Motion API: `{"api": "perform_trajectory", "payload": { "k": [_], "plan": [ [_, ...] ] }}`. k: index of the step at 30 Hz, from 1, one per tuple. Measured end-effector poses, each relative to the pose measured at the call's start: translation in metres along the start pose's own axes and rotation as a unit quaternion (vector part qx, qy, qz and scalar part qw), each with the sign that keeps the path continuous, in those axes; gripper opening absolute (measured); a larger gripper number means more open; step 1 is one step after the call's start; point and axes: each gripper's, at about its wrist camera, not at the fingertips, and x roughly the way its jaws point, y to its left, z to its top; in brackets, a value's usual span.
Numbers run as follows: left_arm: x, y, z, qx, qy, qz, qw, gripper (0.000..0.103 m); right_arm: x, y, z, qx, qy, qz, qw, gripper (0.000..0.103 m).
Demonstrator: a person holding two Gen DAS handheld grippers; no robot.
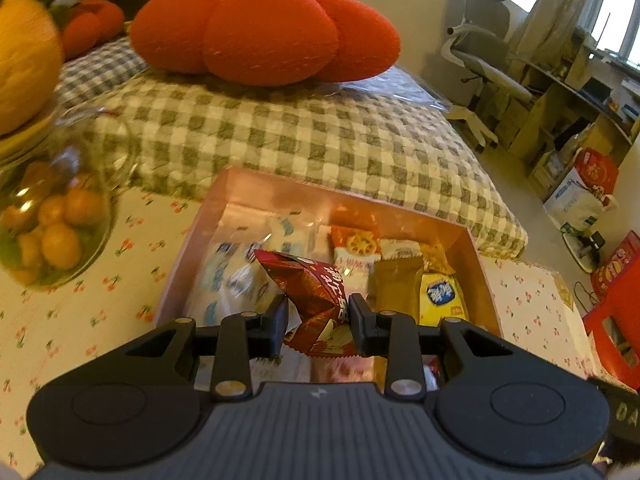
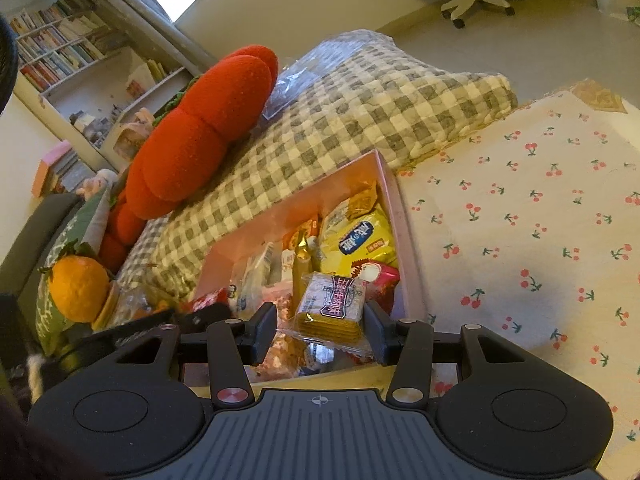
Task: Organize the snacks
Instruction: 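Carry the red packet and square wafer over the silver box with both tools, then open both tools to drop the two snacks into the box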
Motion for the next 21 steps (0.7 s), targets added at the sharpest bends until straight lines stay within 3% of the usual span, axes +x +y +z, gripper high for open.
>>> {"api": "perform_trajectory", "payload": {
  "k": [12,16,17,18,21],
  "plan": [
    [0.025,-0.009,0.015,0.025,-0.003,-0.001,0.9997,0.03,0.003,-0.004,0.003,0.015,-0.008,0.012,1.0,0.047],
    [0.026,-0.01,0.015,0.026,-0.008,0.0,0.9996,0.037,0.002,-0.002,0.003,0.015,-0.014,0.021,1.0,0.053],
    [0.025,-0.009,0.014,0.026,-0.009,0.0,0.9996,0.04,0.002,-0.002,0.003,0.017,-0.014,0.021,1.0,0.063],
    [0.025,-0.009,0.014,0.026,-0.009,0.001,0.9996,0.04,0.002,-0.002,0.004,0.018,-0.014,0.02,1.0,0.065],
    [0.025,-0.009,0.013,0.025,-0.005,0.003,0.9997,0.043,0.002,-0.002,0.004,0.017,-0.011,0.021,1.0,0.066]
  ]
}}
